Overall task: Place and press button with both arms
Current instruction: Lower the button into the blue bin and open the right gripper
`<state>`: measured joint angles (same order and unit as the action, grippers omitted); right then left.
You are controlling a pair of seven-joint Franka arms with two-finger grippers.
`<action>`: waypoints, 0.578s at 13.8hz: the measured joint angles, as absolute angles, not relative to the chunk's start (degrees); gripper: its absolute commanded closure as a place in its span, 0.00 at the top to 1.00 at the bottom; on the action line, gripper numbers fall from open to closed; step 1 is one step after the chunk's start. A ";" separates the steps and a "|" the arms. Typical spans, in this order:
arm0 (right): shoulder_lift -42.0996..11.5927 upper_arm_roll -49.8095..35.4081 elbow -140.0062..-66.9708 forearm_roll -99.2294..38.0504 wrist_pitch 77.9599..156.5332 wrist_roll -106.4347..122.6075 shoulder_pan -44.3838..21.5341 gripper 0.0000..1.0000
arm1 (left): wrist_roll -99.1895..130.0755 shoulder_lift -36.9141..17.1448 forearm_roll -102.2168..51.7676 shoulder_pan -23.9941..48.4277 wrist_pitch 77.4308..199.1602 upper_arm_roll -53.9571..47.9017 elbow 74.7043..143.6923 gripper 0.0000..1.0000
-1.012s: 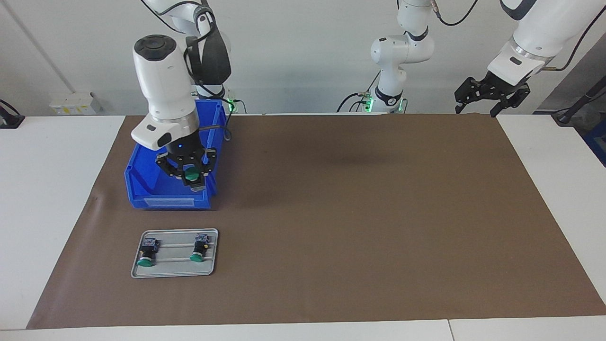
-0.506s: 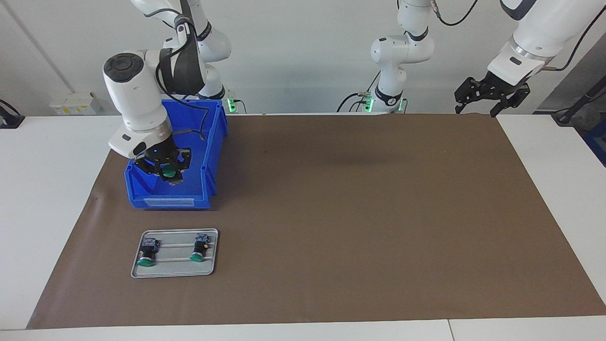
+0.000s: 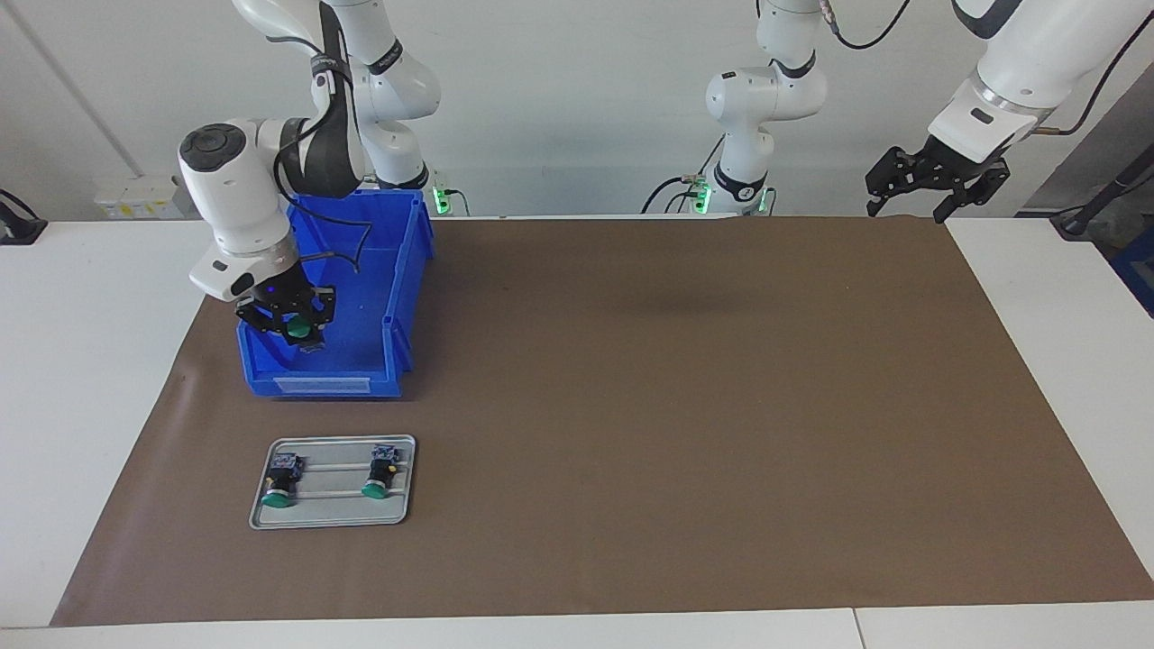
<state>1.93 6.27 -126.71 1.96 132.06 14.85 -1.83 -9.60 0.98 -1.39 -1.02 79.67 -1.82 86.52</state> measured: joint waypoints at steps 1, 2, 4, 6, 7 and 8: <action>1.30 6.14 -127.16 0.93 133.56 14.88 -1.87 0.00 | -9.60 0.98 -1.39 -1.02 79.67 -1.82 86.52 1.00; 0.59 5.95 -127.35 0.57 134.69 14.88 -1.88 0.00 | -9.60 0.98 -1.39 -1.02 79.67 -1.82 86.52 1.00; -0.66 5.72 -127.51 0.35 135.40 14.88 -1.91 0.00 | -9.60 0.98 -1.39 -1.02 79.67 -1.82 86.52 1.00; -1.10 5.71 -127.98 0.33 135.83 14.88 -1.91 0.00 | -9.60 0.98 -1.39 -1.02 79.67 -1.82 86.52 1.00; -1.19 5.71 -128.46 0.33 136.35 14.88 -1.91 0.00 | -9.60 0.98 -1.39 -1.02 79.67 -1.82 86.52 1.00; -1.23 5.71 -128.96 0.33 136.95 14.88 -1.91 0.00 | -9.60 0.98 -1.39 -1.02 79.67 -1.82 86.52 1.00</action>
